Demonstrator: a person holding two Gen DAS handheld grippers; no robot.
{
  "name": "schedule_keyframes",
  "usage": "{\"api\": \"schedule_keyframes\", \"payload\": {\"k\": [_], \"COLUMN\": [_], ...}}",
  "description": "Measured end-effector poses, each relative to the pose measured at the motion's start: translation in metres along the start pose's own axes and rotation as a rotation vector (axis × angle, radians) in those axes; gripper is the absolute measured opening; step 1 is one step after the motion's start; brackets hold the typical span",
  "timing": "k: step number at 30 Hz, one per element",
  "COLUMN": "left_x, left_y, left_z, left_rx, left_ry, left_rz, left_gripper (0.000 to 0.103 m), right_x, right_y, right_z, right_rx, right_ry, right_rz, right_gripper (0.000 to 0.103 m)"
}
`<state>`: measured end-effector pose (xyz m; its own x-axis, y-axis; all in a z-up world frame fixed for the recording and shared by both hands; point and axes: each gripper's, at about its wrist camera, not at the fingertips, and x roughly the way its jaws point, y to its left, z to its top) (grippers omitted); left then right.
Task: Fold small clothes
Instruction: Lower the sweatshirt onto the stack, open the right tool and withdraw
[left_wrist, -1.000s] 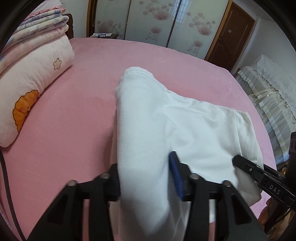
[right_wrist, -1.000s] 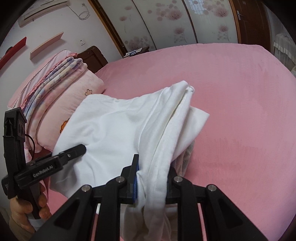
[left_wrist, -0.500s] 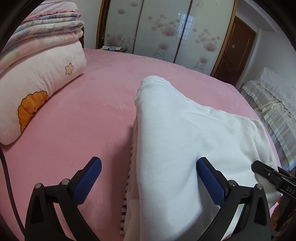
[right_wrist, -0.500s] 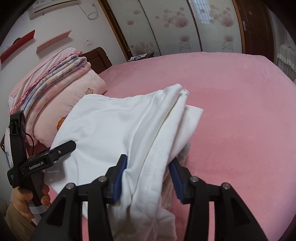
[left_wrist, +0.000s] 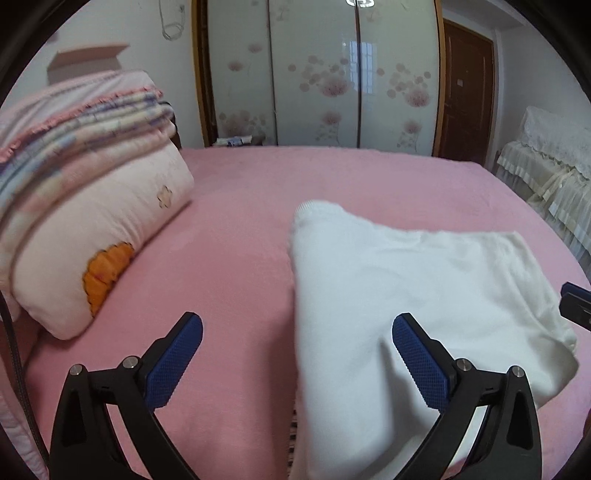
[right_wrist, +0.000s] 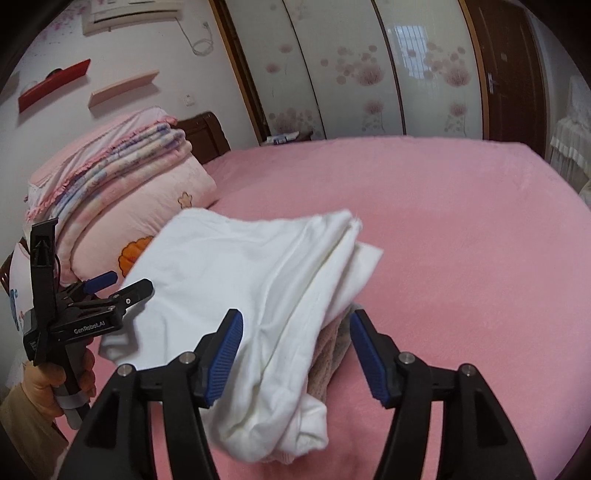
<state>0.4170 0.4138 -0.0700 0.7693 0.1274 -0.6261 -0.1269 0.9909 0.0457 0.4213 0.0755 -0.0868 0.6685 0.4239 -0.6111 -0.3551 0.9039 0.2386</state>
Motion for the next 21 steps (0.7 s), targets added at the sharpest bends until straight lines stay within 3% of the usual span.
{"api": "schedule_keyframes", "payload": {"k": [3,5,8,9,12,14,16,21], "left_x": [-0.028,-0.042,-0.057,-0.059,-0.056,-0.045,-0.034,-0.028], "left_y": [0.002,0.001,-0.002,-0.004,-0.016,-0.029,-0.035,-0.032], "left_z": [0.002,0.001,-0.008,-0.013,-0.028,-0.039,-0.047,-0.048], "left_rx": [-0.012,-0.023,-0.052,-0.065,-0.046,0.015,0.036,-0.01], "left_ry": [-0.045,-0.058,-0.047,-0.039,0.003,0.053,0.089,0.09], "left_rz": [0.03,0.017,-0.019,-0.035,-0.069,-0.037,0.024,0.021], "left_gripper": [0.103,0.103,0.091,0.087,0.061,0.03,0.03,0.03], "right_x": [-0.02,-0.024,-0.023,-0.022,-0.02,-0.019,-0.016,-0.005], "right_y": [0.005,0.011,0.019,0.022,0.029,0.029,0.025,0.013], "right_z": [-0.002,-0.005,-0.013,-0.016,-0.025,-0.032,-0.037,-0.049], "right_rx": [-0.045,-0.075,-0.103,-0.113,-0.128,-0.131,-0.128,-0.083], "right_ry": [-0.041,-0.027,0.005,0.011,0.02,0.024,0.028,0.057], "right_rz": [0.001,0.022,0.06,0.064,0.073,0.056,0.037,0.042], "right_gripper": [0.056,0.03,0.015,0.014,0.012,0.012,0.012,0.012]}}
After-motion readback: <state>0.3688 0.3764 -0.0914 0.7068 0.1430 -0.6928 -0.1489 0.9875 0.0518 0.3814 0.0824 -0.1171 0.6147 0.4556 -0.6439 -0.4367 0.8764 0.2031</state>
